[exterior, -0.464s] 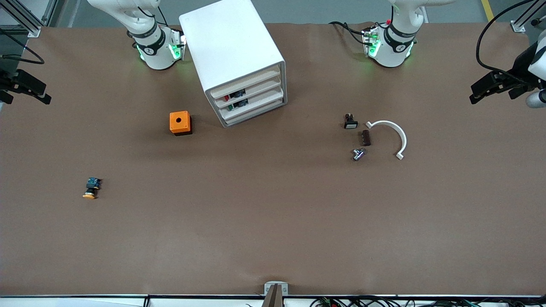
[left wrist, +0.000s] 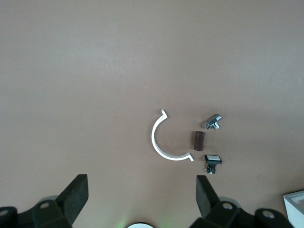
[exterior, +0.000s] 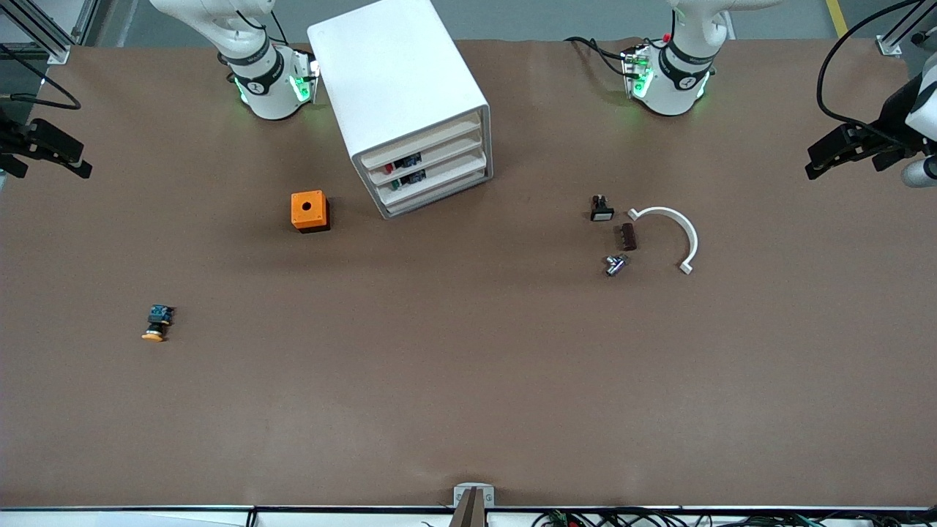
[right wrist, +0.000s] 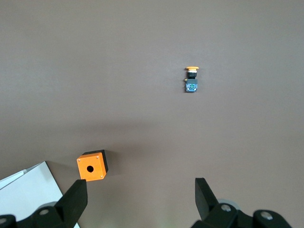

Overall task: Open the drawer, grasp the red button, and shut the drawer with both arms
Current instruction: 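Reach the left gripper to the cabinet drawer handle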

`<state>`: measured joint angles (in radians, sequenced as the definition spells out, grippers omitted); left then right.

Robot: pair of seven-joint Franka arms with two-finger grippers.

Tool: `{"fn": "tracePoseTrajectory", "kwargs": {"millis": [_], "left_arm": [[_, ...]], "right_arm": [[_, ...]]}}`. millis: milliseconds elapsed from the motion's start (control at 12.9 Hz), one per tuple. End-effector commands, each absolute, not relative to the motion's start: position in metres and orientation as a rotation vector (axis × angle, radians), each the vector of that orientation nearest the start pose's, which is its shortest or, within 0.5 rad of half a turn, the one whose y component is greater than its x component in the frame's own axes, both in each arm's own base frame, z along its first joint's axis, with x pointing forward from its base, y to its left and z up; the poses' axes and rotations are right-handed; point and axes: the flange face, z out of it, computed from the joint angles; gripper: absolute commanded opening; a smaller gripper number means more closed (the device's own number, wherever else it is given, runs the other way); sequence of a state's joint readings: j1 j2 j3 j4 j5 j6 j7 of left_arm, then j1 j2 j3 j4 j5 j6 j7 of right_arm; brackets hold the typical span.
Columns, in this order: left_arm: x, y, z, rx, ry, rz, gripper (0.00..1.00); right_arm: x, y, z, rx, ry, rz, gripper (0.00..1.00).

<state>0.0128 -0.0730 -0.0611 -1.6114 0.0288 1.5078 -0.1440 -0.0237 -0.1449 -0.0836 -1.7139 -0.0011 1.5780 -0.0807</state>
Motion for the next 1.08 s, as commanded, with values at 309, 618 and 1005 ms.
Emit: {"fn": "tracePoseTrajectory", "kwargs": {"millis": [309, 618, 1005], "left_arm": [[0.564, -0.049, 0.585, -3.068, -0.247, 0.175, 1.00], [0.588, -0.127, 0.515, -3.010, -0.542, 0.238, 1.00], [0.578, -0.247, 0.421, -2.893, -0.736, 0.395, 1.00]], "right_arm": [[0.497, -0.055, 0.636, -3.137, 0.020, -0.038, 1.00], [0.498, -0.055, 0.637, -3.133, 0.027, -0.036, 1.00], [0.502, -0.047, 0.651, -3.135, -0.004, -0.053, 1.00]]}}
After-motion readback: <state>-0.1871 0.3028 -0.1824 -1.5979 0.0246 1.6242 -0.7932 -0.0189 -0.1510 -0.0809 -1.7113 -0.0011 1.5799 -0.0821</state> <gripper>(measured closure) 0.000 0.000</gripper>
